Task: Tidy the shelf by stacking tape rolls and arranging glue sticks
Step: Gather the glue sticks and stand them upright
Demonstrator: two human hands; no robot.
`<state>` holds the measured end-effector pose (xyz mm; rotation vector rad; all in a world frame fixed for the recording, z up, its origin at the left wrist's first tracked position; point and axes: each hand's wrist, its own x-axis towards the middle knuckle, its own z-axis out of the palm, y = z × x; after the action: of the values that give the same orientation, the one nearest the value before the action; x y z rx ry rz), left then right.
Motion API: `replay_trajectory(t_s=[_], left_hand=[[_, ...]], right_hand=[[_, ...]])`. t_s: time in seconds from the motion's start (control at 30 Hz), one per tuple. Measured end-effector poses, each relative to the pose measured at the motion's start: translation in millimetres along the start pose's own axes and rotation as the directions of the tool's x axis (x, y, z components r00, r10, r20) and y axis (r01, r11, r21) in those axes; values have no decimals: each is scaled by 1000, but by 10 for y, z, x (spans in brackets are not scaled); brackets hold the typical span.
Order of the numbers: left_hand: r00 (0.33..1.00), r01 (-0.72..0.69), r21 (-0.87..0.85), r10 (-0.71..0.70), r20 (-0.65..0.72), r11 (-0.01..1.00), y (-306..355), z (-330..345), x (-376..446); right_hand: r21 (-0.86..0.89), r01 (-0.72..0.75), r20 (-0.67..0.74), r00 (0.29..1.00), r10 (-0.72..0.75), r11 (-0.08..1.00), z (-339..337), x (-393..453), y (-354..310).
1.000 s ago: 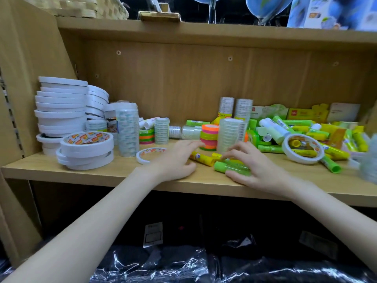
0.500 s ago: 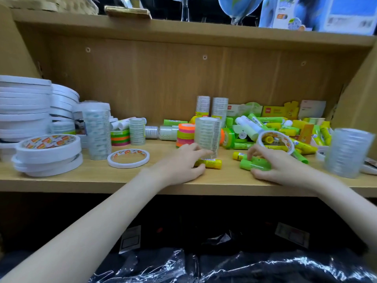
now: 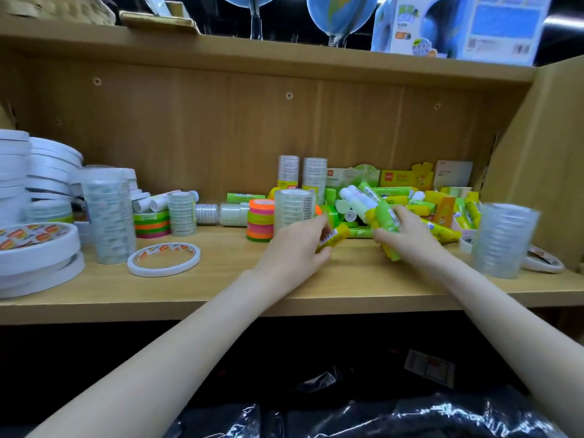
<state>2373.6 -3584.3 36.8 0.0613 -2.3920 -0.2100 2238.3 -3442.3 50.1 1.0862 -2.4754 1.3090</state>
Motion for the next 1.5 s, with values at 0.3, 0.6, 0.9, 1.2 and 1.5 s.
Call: replay_trajectory(t_s=[0.3, 0.6, 0.9, 1.2, 1.5], left_hand=[[961, 277, -211, -268, 70, 937, 143, 370, 355], [955, 285, -430, -218, 199, 856, 90, 456, 468], [950, 296, -346, -236, 205, 890, 13, 575, 671], [946, 322, -582, -232, 225, 747, -16, 633, 710], [935, 354, -350, -317, 159, 868, 29, 655, 744]], right_hand=[[320, 86, 45, 993, -106, 944, 149, 109, 102], [-206, 254, 225, 952, -206, 945, 71, 166, 312], [-343, 350, 208, 933, -293, 872, 5, 415, 289], [-294, 111, 344, 939, -3, 949, -171, 579, 58], [-203, 181, 122, 980, -158, 962, 18, 628, 148]])
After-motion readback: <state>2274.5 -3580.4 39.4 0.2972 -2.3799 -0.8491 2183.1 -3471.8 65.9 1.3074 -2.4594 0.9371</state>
